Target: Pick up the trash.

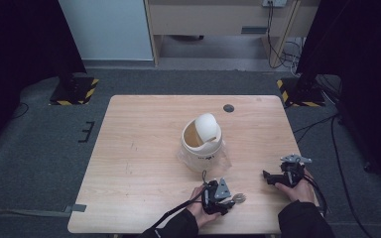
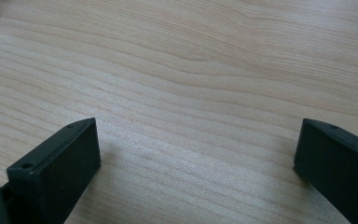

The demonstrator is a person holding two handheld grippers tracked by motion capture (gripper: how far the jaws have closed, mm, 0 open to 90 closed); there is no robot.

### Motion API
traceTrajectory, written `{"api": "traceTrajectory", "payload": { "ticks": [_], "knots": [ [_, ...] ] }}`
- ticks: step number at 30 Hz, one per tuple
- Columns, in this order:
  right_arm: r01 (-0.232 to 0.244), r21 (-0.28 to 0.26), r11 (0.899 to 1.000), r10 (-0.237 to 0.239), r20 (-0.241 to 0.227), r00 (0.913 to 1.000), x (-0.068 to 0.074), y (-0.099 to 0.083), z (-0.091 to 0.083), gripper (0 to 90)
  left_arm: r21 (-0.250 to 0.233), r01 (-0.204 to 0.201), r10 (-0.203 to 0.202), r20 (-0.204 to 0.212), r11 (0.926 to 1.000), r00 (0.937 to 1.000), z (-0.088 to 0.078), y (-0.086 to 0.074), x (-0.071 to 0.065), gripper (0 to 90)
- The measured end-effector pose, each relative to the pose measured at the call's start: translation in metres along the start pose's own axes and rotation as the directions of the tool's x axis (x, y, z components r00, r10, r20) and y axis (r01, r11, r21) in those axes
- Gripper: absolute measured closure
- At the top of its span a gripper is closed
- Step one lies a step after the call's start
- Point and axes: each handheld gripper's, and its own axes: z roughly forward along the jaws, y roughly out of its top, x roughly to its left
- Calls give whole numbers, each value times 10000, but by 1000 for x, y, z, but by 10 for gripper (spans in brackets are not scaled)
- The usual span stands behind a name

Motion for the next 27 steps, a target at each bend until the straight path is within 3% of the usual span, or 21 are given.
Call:
{"api": "traceTrajectory", "payload": {
  "ticks": [6,10,12,17,22,27],
  "knots": [
    [-16,4,10000,16,2,10000,0,0,0,7,168,142,-142,26,9998,9999,-4,0,-1,792],
    [-19,-4,10000,19,-4,10000,0,0,0,9,504,204,-209,88,9985,9997,-9,0,0,798],
    [-34,-4,10000,34,2,10000,0,0,0,9,431,109,-113,85,9990,9999,-14,-1,1,798],
    [-198,-83,9998,199,121,9997,0,0,-1,35,-235,103,-106,-133,9997,9999,-36,7,10,798],
    [-626,-292,9976,632,188,9978,-2,0,-4,132,-863,88,-138,-577,9962,9982,-73,9,21,797],
    [-977,-428,9943,978,-10,9952,-5,2,-8,226,-1715,397,-599,-1146,9844,9916,-118,-1,36,797]
  ]
}}
